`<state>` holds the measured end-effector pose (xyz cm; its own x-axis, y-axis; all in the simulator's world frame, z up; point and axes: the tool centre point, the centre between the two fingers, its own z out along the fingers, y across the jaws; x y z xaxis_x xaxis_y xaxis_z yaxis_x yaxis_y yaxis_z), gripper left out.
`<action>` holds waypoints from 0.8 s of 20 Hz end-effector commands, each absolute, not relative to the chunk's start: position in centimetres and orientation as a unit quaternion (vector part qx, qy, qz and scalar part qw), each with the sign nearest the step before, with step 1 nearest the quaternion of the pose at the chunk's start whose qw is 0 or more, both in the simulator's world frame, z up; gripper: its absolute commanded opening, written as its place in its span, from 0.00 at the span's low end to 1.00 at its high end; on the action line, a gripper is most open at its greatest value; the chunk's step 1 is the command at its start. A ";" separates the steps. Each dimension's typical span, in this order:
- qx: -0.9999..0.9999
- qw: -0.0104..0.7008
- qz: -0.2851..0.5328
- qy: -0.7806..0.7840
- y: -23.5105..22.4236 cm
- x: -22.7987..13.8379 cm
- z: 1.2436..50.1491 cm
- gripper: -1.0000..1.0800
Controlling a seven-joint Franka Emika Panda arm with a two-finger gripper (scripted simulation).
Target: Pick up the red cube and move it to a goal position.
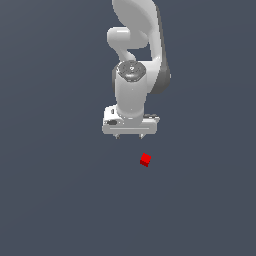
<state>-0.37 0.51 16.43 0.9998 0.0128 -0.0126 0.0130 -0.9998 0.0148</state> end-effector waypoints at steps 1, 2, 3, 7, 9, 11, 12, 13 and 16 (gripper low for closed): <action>1.000 0.007 -0.006 0.006 0.5 -0.4 16.4 0.96; 1.000 0.007 -0.006 0.006 0.5 -0.4 16.4 0.96; 1.000 0.007 -0.006 0.005 0.5 -0.4 16.4 0.96; 1.000 0.007 -0.006 -0.003 0.9 -0.3 15.8 0.96; 1.000 0.007 -0.006 -0.011 1.1 -0.3 15.4 0.96; 1.000 0.007 -0.006 -0.021 1.5 -0.2 14.8 0.96; 1.000 0.007 -0.005 -0.027 1.7 -0.2 14.5 0.96; 0.999 0.006 -0.005 -0.033 1.9 -0.1 14.1 0.96; 0.998 0.006 -0.005 -0.055 2.7 0.0 12.7 0.96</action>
